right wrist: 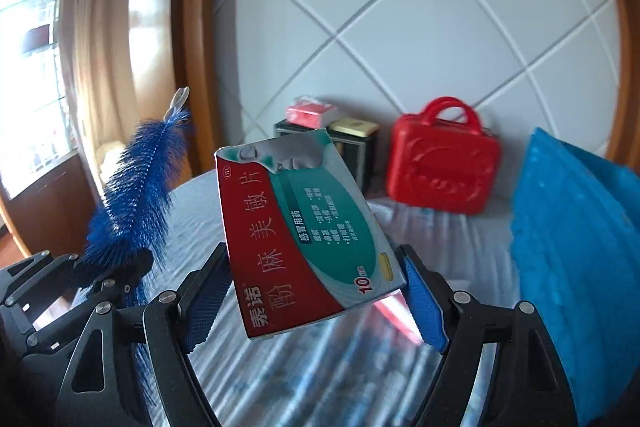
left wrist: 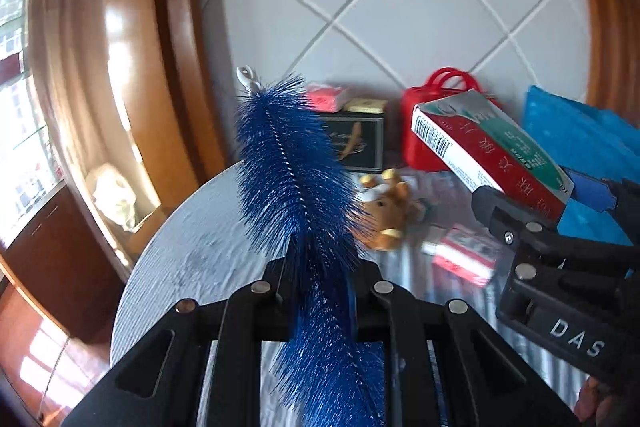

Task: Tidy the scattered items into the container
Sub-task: 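Lift the duster with the left tool while the right tool lifts the medicine box toward the crate, then lower the duster into the blue crate with the left tool while the right tool drops the medicine box in, then withdraw both open tools from the crate back over the table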

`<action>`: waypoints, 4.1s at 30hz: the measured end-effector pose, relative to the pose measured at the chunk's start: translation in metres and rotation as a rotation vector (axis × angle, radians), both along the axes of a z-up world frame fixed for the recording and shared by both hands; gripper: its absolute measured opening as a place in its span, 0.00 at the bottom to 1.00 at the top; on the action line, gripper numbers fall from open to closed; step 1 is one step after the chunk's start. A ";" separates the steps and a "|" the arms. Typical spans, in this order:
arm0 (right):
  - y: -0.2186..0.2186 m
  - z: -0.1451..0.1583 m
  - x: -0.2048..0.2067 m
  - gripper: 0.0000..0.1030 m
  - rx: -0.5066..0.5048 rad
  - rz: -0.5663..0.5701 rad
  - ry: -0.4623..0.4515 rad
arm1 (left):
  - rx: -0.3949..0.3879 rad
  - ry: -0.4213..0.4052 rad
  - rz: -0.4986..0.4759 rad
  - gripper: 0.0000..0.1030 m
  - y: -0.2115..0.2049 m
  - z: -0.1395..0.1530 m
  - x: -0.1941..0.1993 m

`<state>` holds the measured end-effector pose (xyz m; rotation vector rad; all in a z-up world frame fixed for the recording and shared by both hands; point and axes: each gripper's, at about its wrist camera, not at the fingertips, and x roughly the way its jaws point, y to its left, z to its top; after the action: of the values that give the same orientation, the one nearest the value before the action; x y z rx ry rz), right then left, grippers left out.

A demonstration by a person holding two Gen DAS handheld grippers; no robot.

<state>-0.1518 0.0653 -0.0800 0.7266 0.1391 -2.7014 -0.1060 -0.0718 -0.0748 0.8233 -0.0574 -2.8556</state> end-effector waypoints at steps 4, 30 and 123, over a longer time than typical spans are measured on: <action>0.044 0.017 0.025 0.78 0.006 -0.096 0.027 | -0.001 0.035 -0.102 0.17 0.045 0.020 0.013; 0.470 0.120 0.005 0.78 0.113 -0.481 0.128 | 0.011 0.047 -0.394 0.17 0.463 0.117 -0.077; 0.416 0.062 0.111 1.00 0.053 -0.331 -0.060 | 0.129 -0.097 -0.307 0.77 0.330 0.056 0.058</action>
<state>-0.0412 0.4812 -0.0179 0.9166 0.0823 -2.9926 -0.0483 0.2582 -0.0187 1.0624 -0.0116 -3.1293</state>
